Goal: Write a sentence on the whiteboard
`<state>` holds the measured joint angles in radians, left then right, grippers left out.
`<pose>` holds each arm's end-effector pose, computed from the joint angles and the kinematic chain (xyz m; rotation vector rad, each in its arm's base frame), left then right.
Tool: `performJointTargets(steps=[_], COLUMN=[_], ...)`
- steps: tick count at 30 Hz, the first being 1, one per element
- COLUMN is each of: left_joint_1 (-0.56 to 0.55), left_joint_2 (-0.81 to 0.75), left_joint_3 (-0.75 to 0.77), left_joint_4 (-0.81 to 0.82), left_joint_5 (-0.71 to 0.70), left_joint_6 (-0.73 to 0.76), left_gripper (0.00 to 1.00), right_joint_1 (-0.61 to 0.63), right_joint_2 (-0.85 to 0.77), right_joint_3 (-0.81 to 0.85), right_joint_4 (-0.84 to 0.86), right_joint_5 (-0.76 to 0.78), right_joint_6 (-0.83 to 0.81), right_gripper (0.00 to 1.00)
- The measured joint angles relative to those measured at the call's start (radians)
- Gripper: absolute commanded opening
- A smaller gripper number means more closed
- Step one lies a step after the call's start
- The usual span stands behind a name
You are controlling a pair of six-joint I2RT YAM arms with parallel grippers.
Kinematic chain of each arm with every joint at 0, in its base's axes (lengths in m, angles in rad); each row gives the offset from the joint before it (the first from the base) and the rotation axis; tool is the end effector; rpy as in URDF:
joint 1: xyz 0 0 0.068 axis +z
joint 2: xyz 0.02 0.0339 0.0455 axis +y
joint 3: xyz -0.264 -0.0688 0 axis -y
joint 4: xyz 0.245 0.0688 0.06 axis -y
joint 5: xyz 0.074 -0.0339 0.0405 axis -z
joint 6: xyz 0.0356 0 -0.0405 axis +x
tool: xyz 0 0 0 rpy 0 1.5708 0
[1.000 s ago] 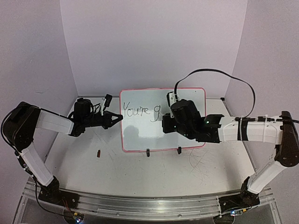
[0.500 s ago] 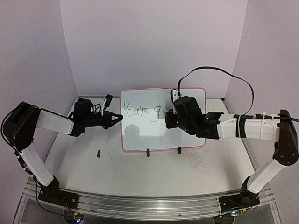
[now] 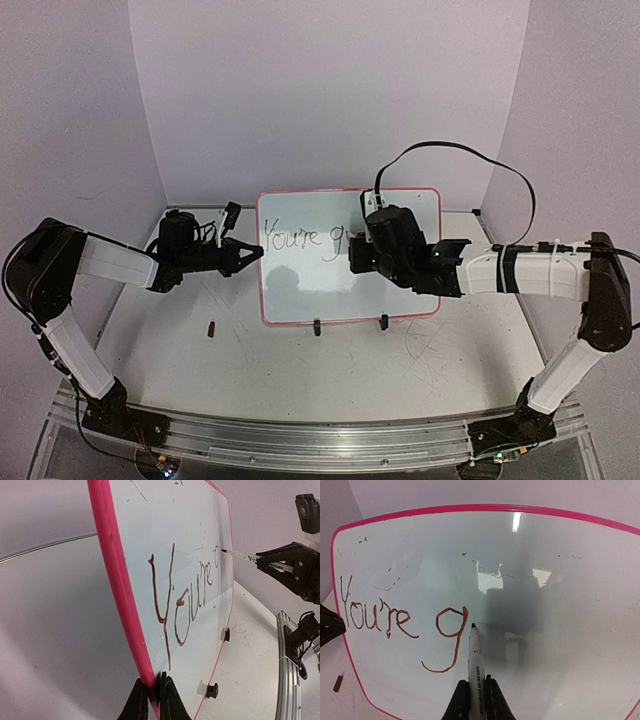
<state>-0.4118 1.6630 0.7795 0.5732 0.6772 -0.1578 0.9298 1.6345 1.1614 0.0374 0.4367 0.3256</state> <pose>0.3054 -0.1577 0.1940 0.7162 1.8011 -1.0192 0.2384 0.2944 0.2739 -0.3190 1.9572 0.3825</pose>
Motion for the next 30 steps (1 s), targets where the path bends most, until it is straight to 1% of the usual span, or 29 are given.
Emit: performJointTargets(steps=[10,30], left_joint_1=[0.0,0.0], left_joint_2=[0.0,0.0], left_joint_3=[0.0,0.0], left_joint_4=[0.0,-0.001], left_joint_5=[0.0,-0.001], left_joint_6=[0.001,0.001], left_gripper=[0.0,0.0], right_joint_1=[-0.006,-0.011], right_joint_2=[0.0,0.019], right_joint_3=[0.002,0.017], right_joint_4=[0.007,0.015], right_joint_5=[0.022,0.018], right_joint_6=[0.001,0.002], right_gripper=[0.0,0.0])
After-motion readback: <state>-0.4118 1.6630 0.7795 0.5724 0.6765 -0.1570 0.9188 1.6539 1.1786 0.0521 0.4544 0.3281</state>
